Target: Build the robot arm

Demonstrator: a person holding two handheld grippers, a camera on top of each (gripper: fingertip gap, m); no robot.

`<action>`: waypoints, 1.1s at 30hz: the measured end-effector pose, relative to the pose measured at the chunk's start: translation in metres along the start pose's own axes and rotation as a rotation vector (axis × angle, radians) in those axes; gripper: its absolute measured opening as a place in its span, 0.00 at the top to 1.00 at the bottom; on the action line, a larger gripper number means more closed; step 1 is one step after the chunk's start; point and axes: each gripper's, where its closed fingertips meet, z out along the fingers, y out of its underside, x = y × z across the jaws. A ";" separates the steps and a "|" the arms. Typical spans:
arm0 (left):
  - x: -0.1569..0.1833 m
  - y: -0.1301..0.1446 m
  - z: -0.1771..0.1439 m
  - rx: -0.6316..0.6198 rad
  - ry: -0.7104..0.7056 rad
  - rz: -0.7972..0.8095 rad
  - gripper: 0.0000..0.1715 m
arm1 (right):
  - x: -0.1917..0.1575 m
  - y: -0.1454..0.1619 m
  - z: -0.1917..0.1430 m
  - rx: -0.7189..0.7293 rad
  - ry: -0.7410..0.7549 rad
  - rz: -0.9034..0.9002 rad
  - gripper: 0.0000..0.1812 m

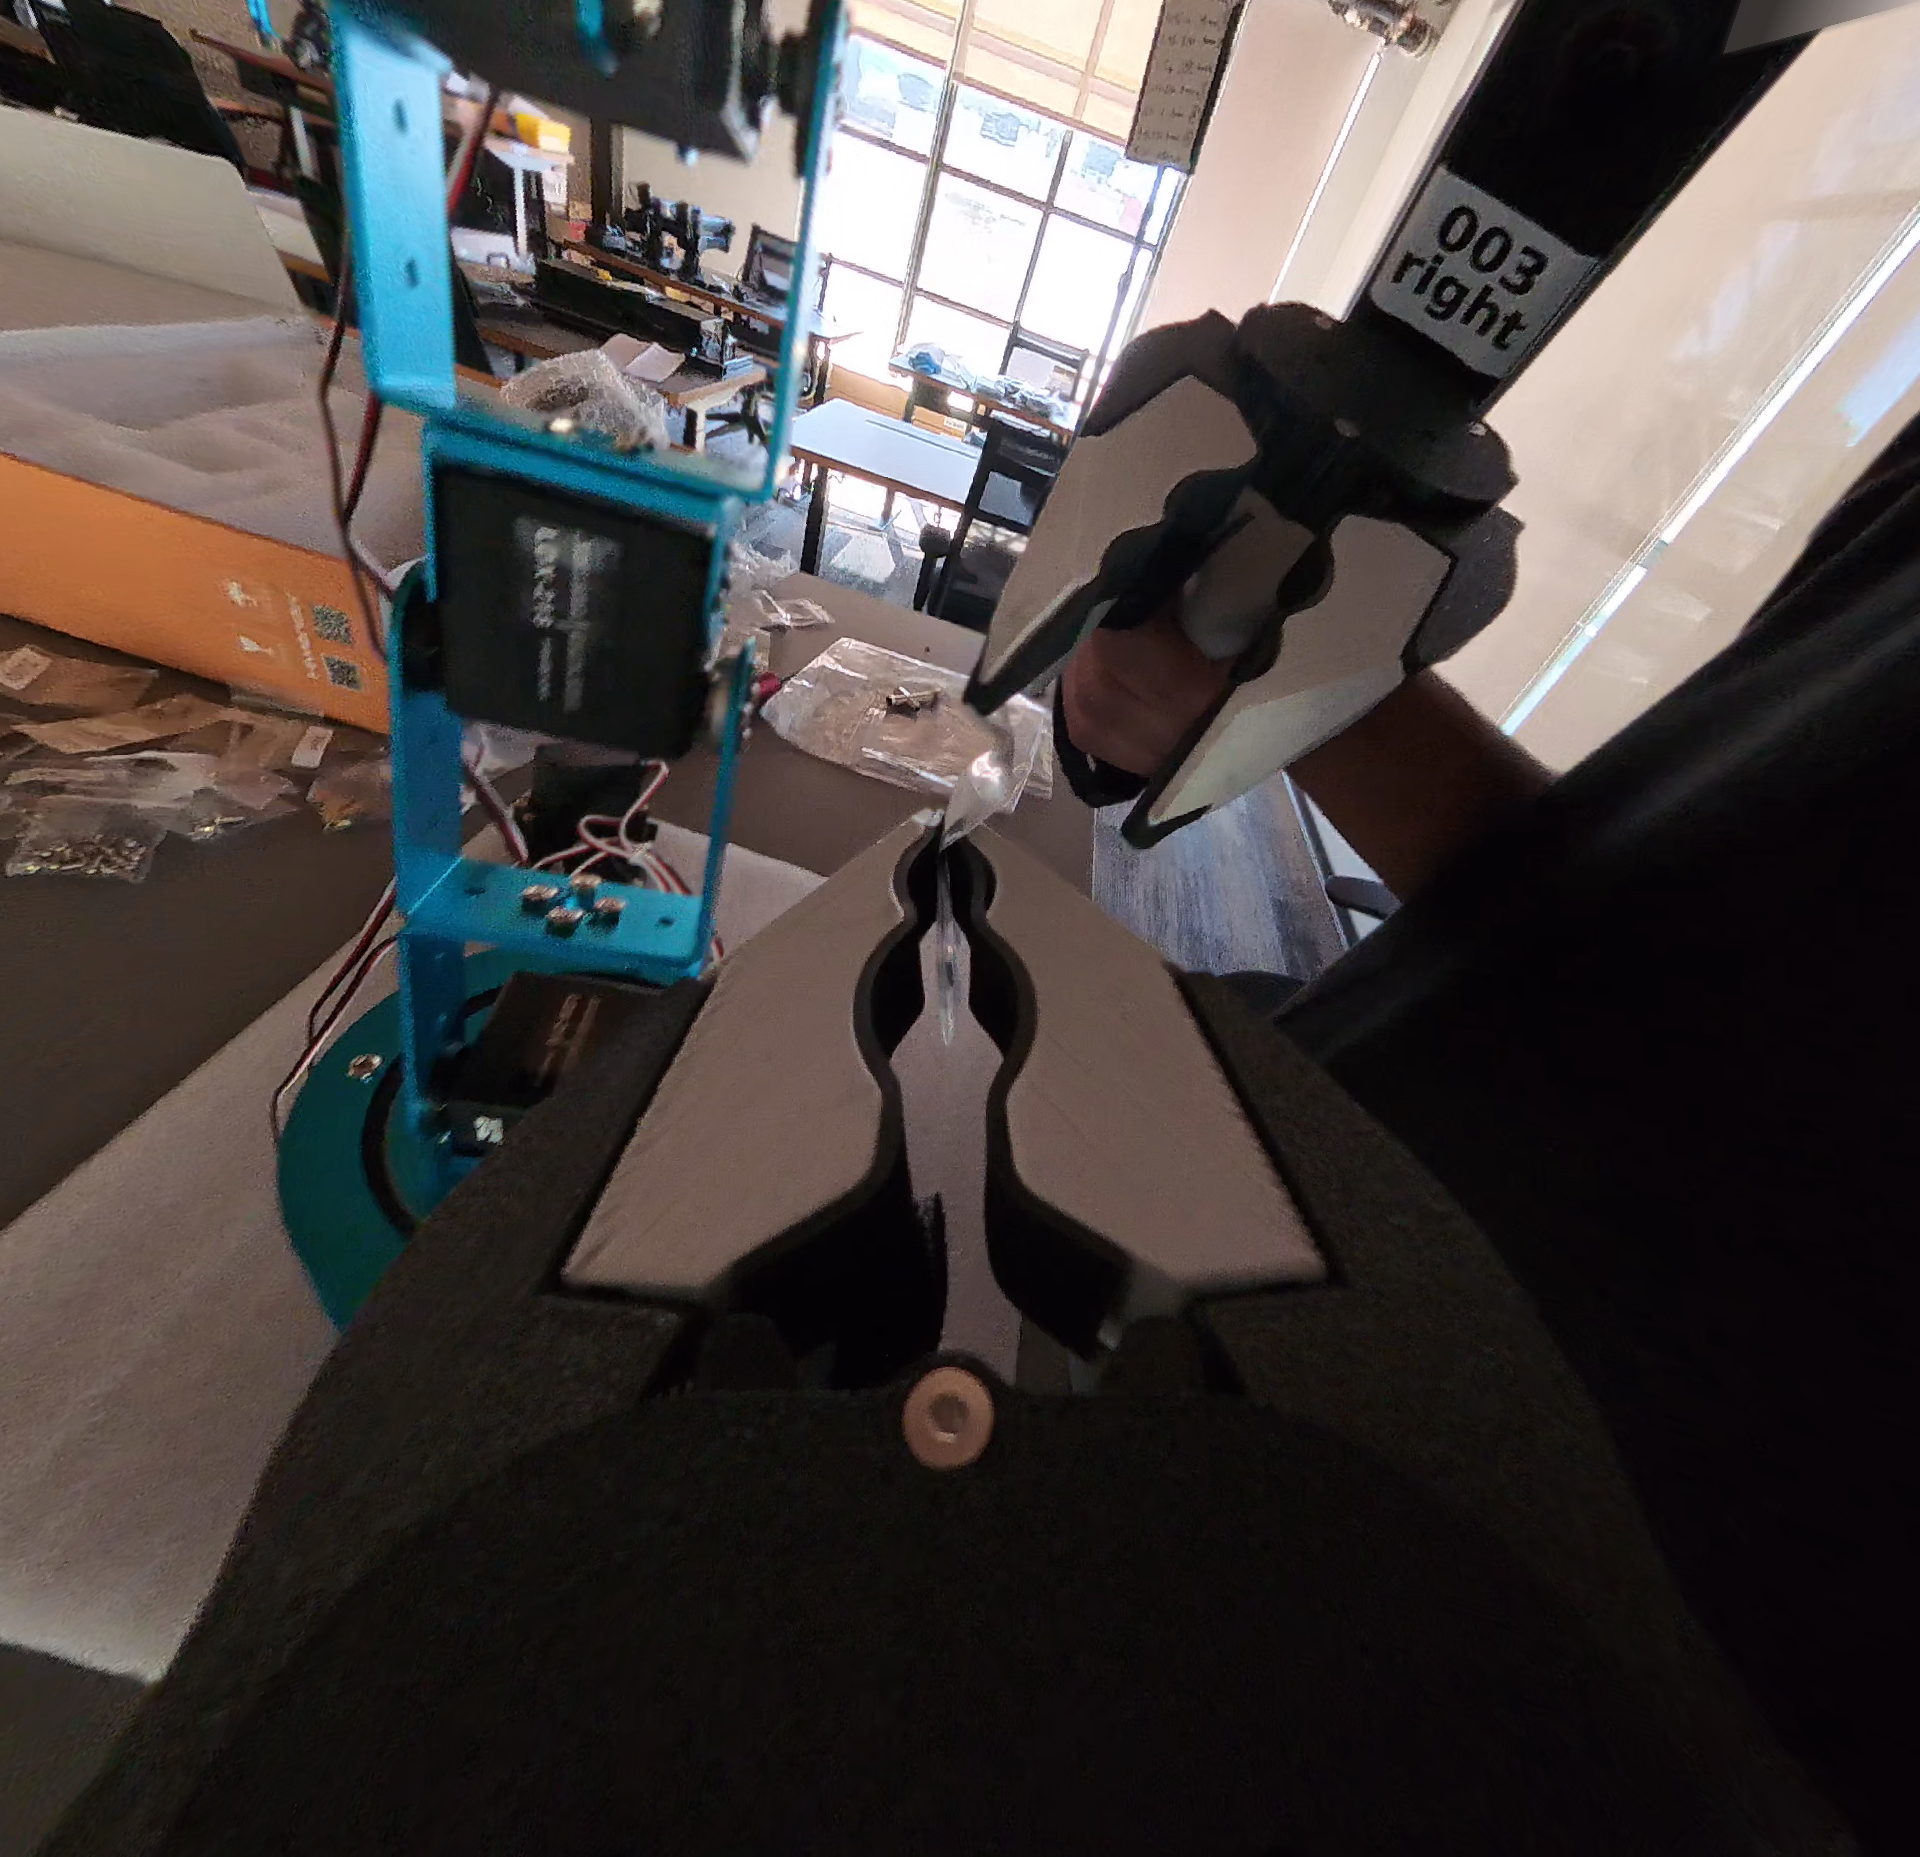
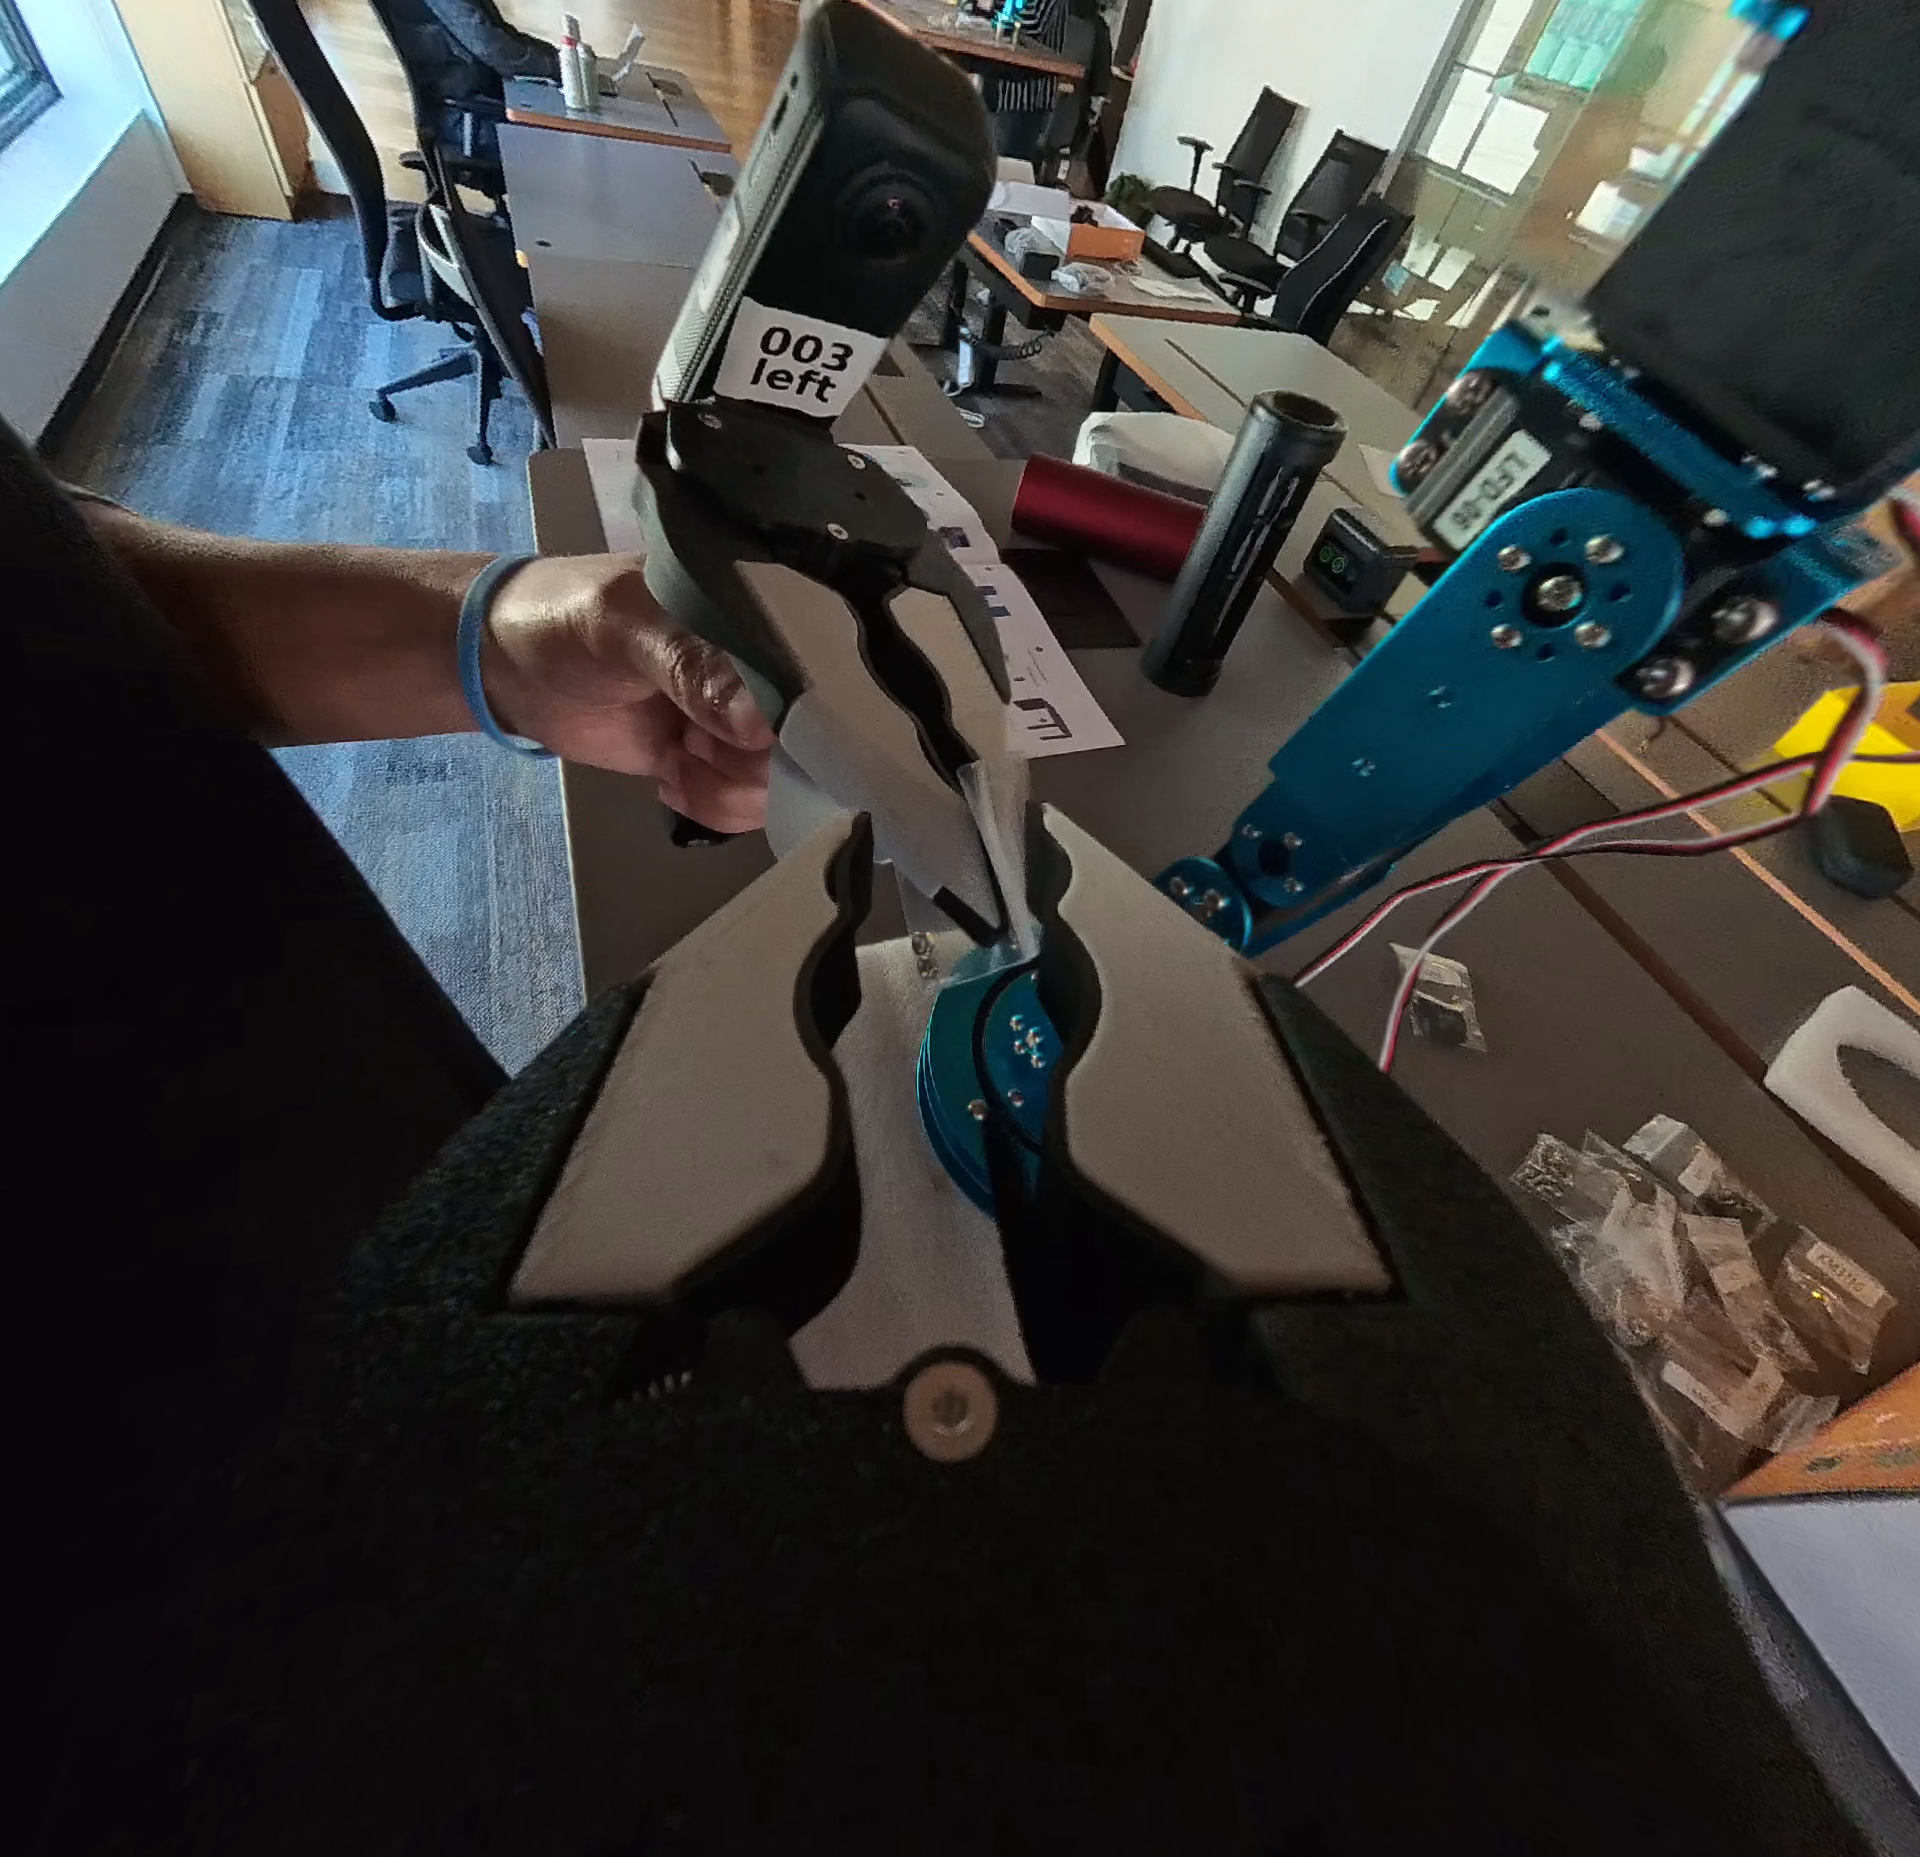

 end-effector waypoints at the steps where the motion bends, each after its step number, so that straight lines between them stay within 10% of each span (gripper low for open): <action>1: -0.004 0.004 -0.003 -0.008 0.002 0.003 1.00 | 0.000 0.001 0.003 0.000 0.011 0.006 0.85; 33: -0.006 0.017 -0.013 -0.039 0.091 0.004 1.00 | -0.003 0.008 0.008 -0.065 0.097 0.003 0.88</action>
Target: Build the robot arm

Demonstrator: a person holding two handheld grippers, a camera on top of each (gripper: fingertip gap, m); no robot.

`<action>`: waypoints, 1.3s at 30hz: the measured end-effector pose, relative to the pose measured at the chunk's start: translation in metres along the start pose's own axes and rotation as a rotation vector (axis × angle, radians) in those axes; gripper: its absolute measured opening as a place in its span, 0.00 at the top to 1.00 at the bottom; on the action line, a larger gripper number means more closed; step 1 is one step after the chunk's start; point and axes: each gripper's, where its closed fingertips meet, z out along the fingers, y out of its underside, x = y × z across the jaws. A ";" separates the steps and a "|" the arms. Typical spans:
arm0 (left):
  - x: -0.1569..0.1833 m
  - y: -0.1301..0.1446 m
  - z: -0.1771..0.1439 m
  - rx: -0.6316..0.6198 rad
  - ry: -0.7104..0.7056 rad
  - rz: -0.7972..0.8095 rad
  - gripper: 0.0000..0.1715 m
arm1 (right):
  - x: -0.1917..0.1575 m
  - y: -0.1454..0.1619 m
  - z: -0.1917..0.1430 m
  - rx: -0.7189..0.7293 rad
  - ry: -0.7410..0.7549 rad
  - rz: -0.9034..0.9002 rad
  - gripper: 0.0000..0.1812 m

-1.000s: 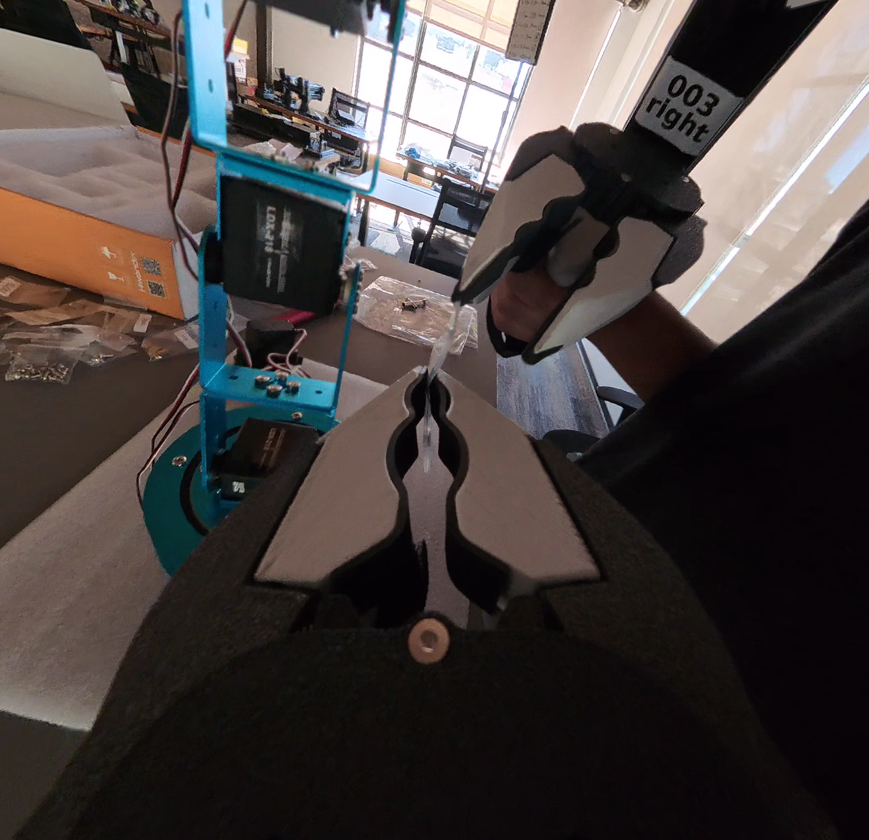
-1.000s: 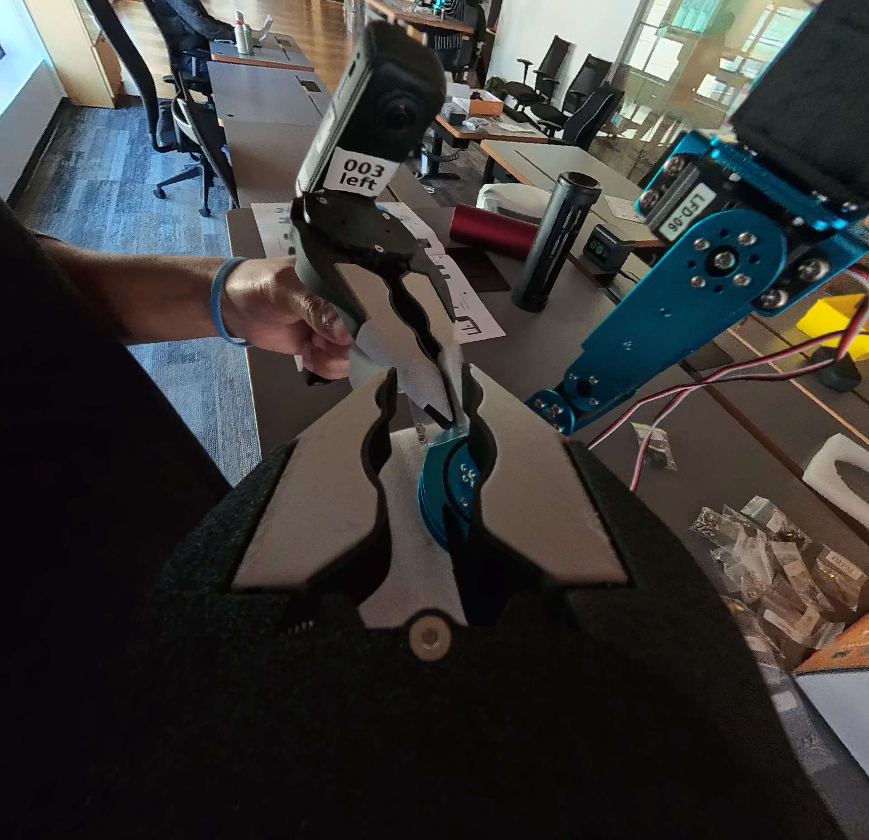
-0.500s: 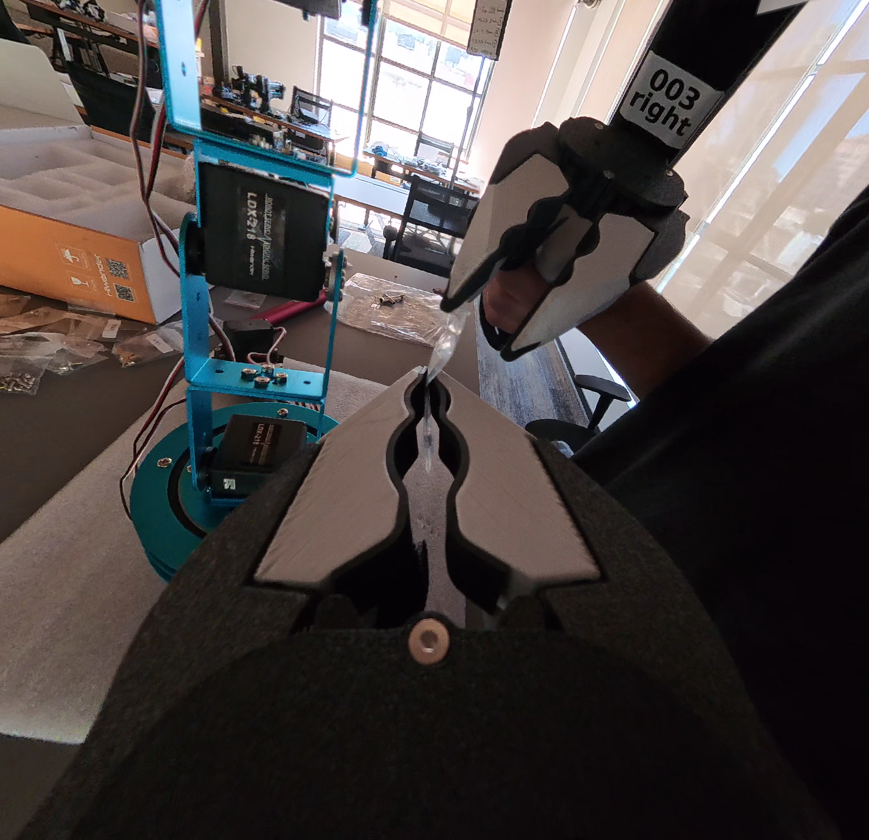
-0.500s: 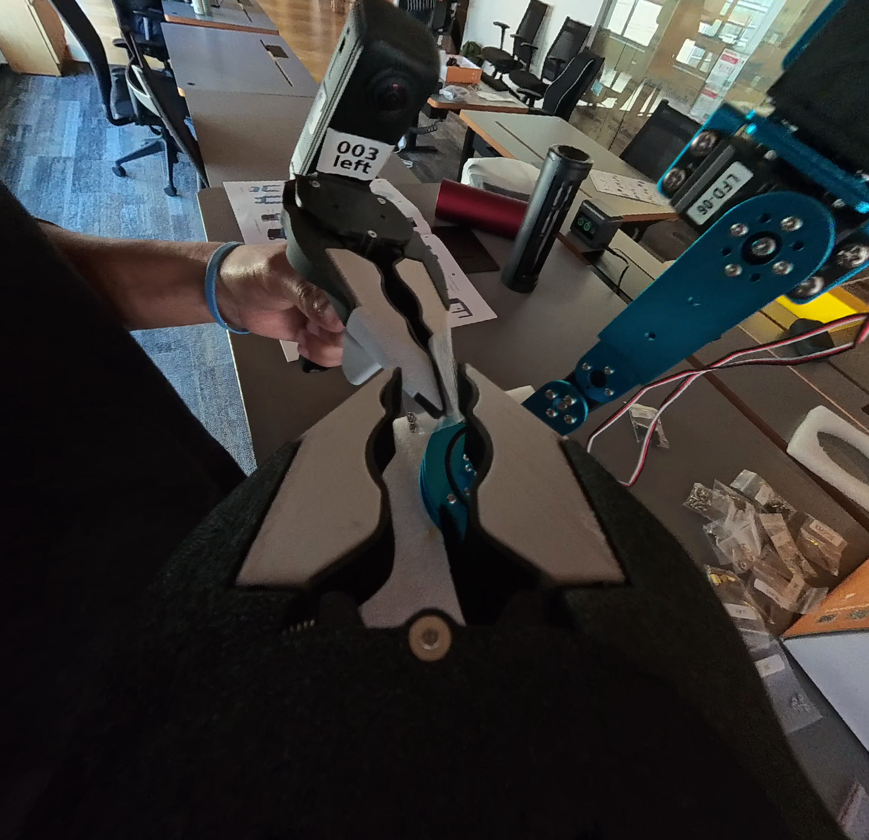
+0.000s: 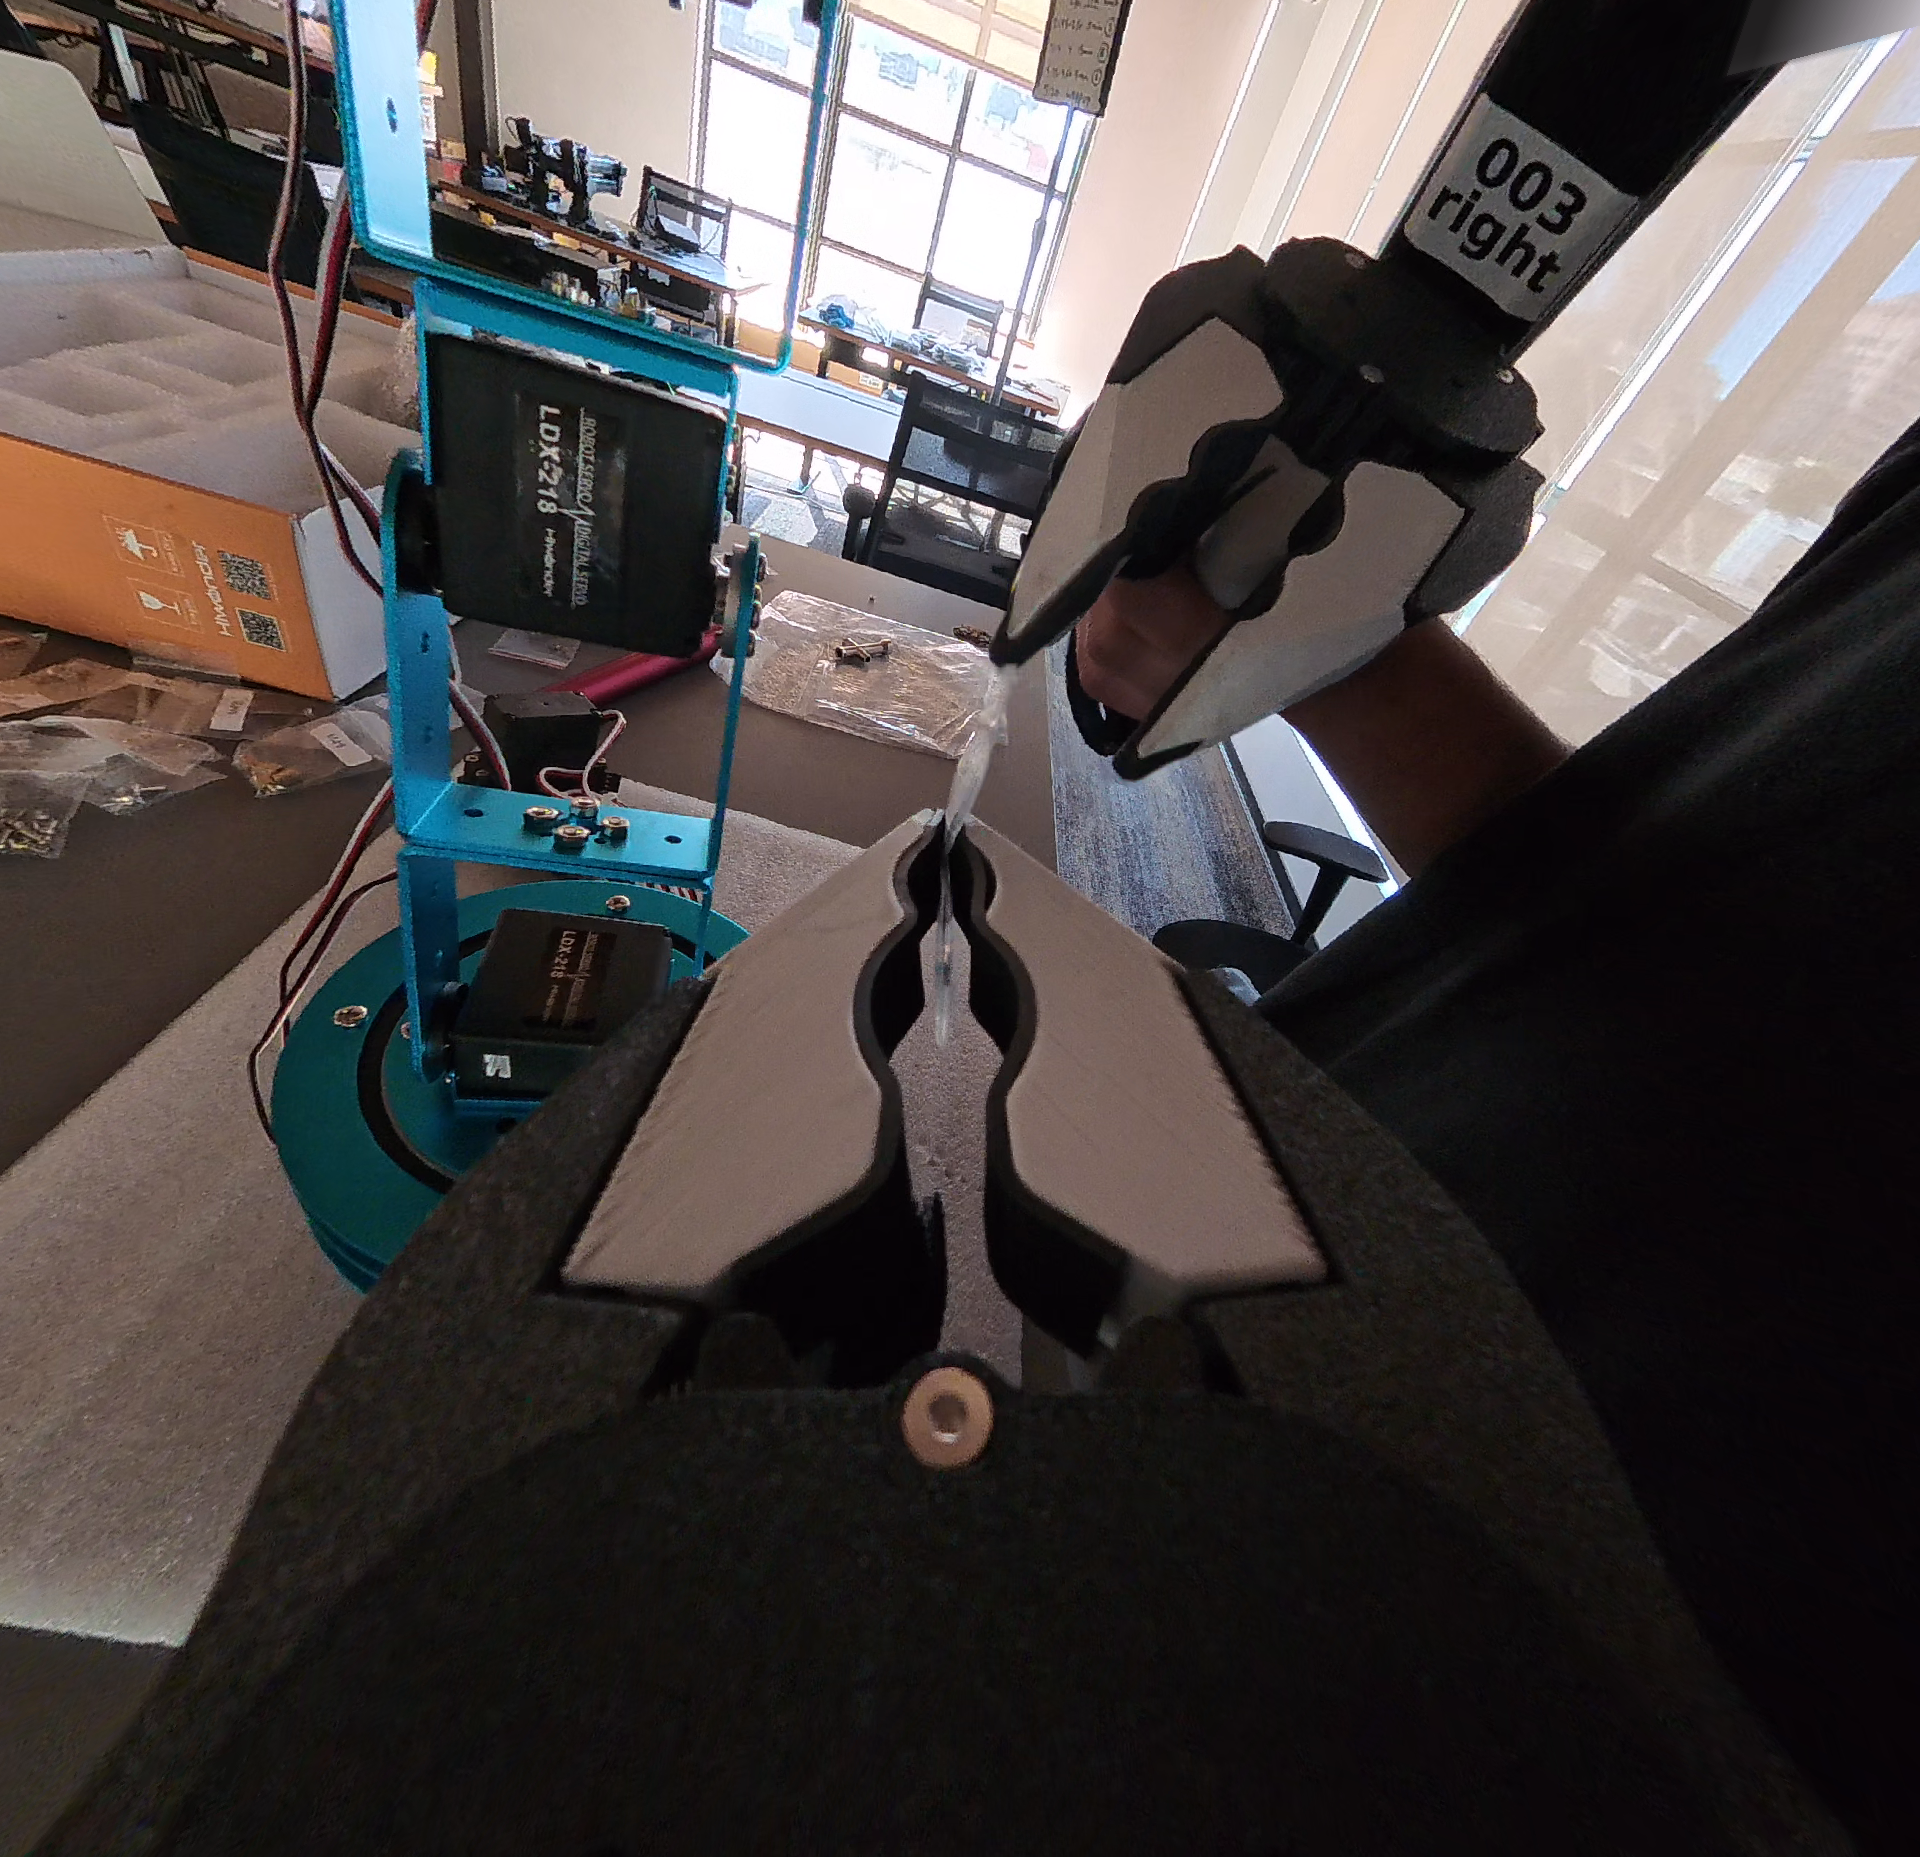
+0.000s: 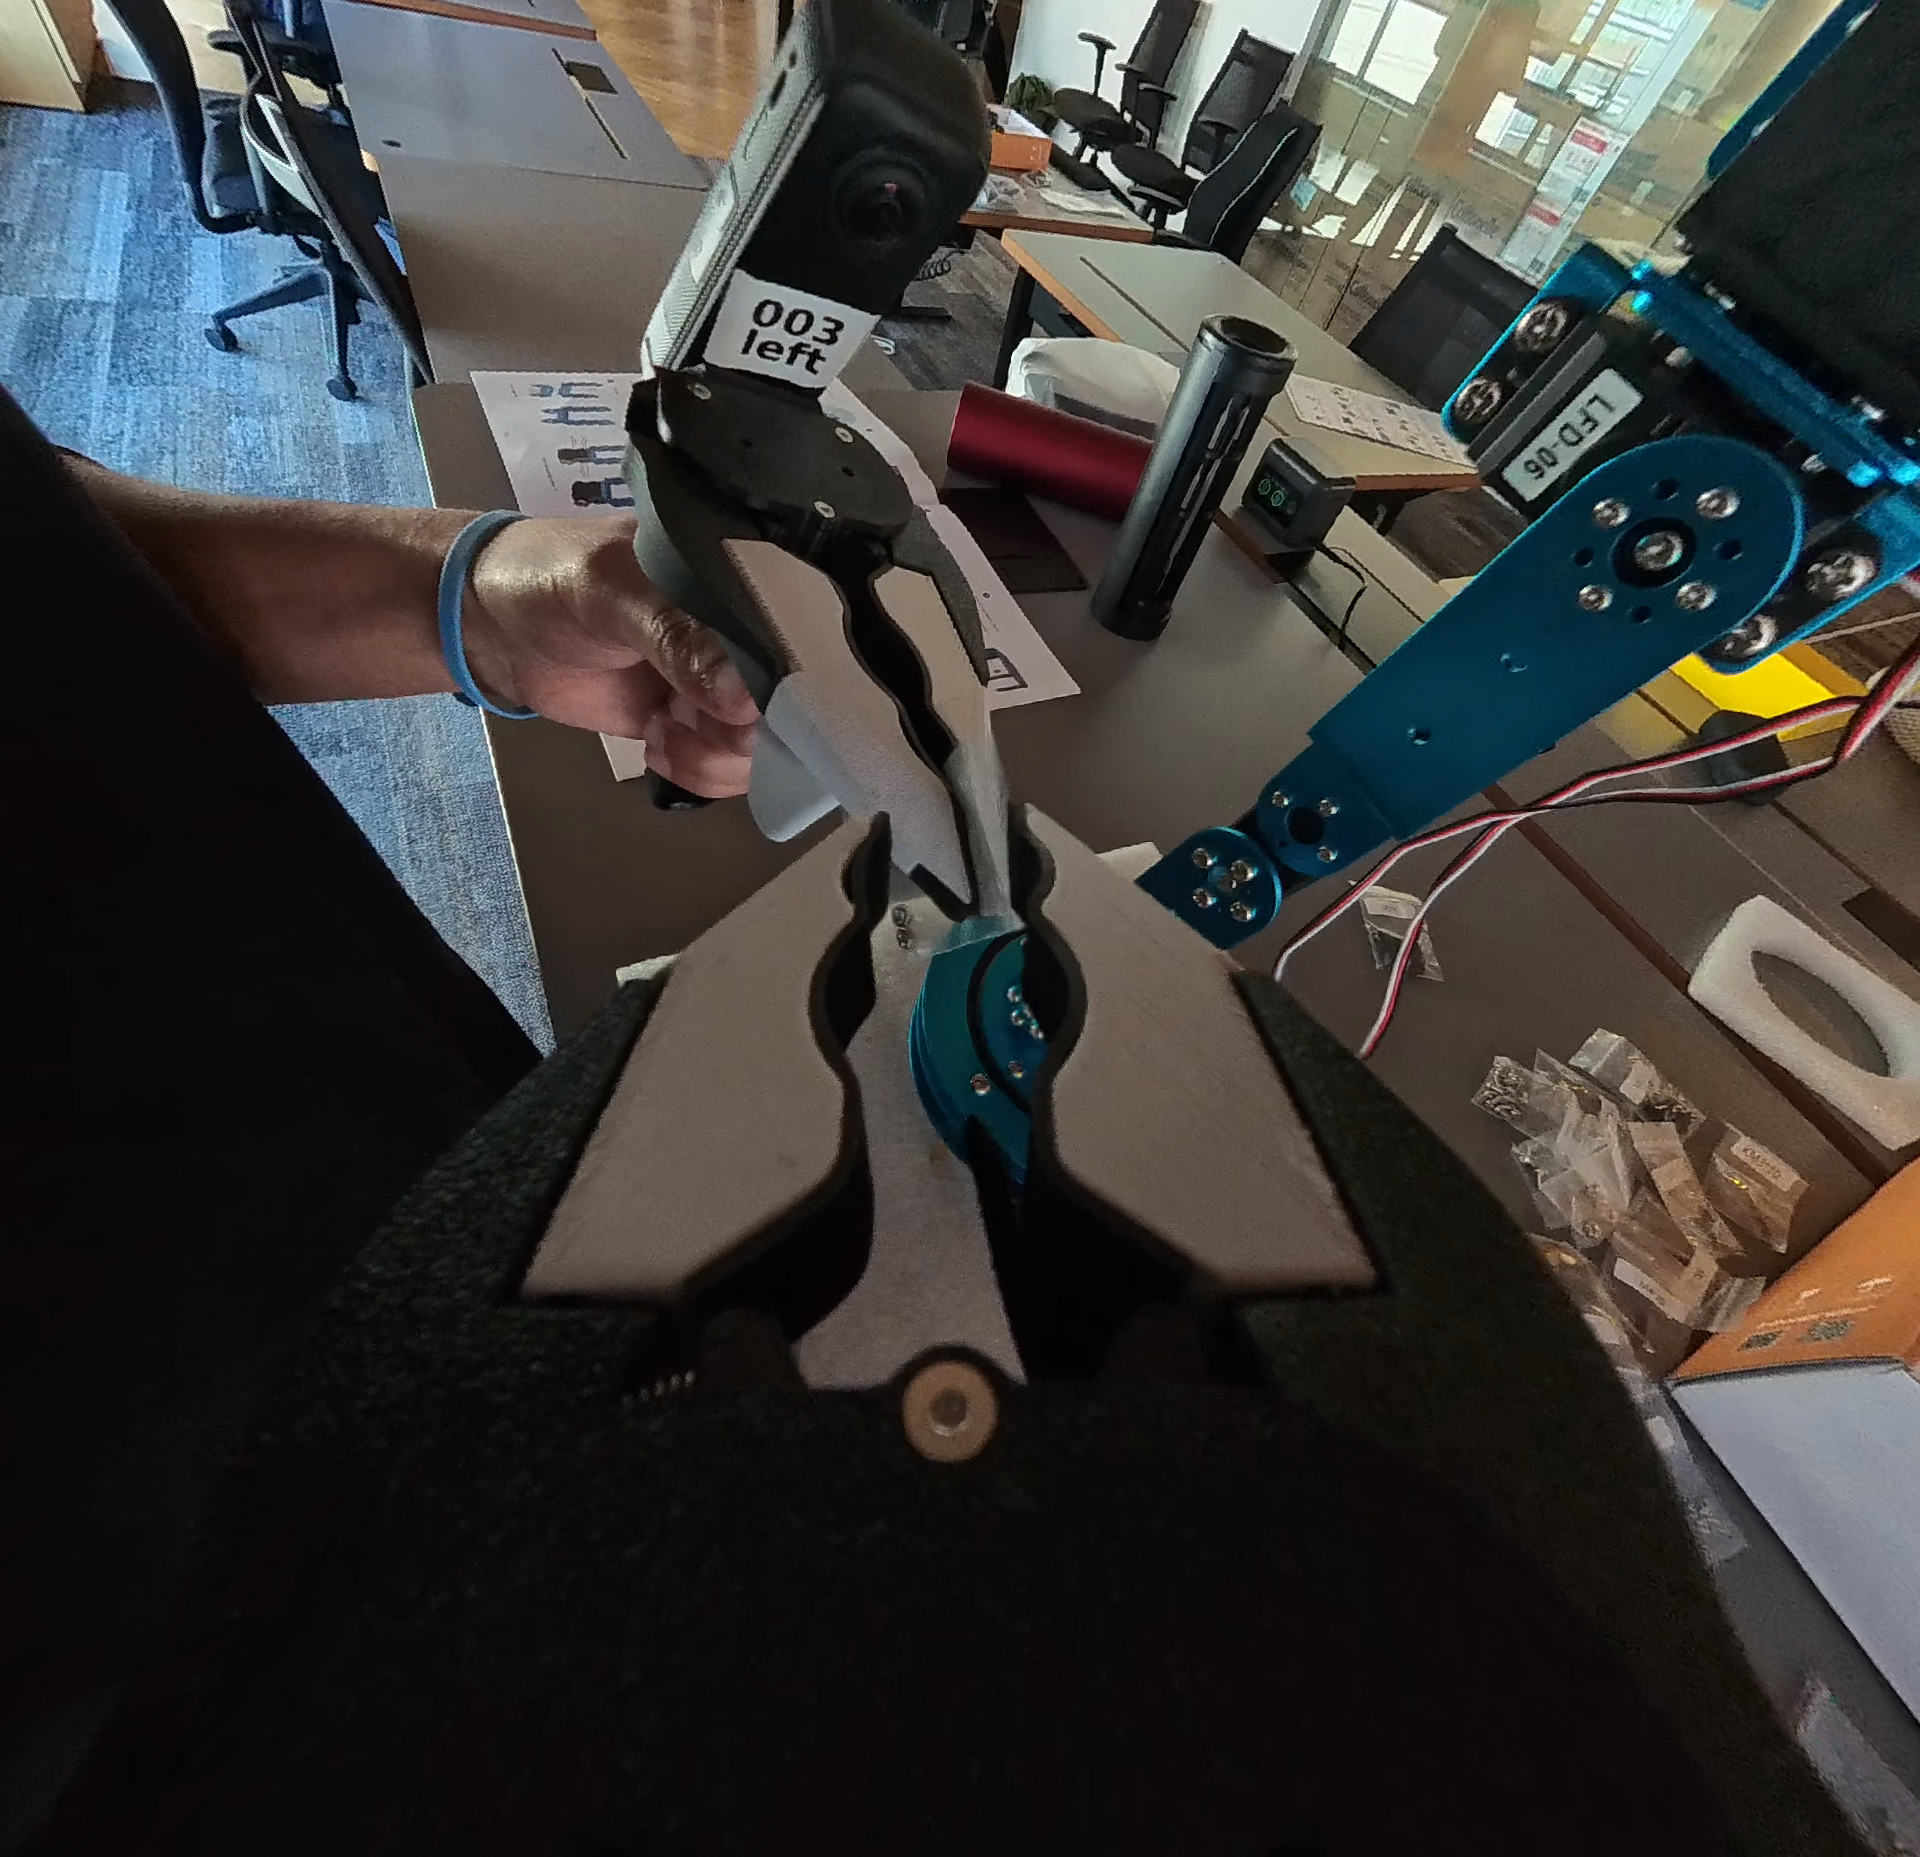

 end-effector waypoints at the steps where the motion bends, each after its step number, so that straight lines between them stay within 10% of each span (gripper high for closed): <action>1: 0.000 0.000 0.000 0.000 0.000 0.001 1.00 | 0.000 -0.001 0.000 0.004 0.001 0.001 0.88; 39: 0.020 0.009 0.004 -0.088 0.035 0.160 1.00 | 0.003 0.003 -0.012 0.058 -0.157 0.198 0.88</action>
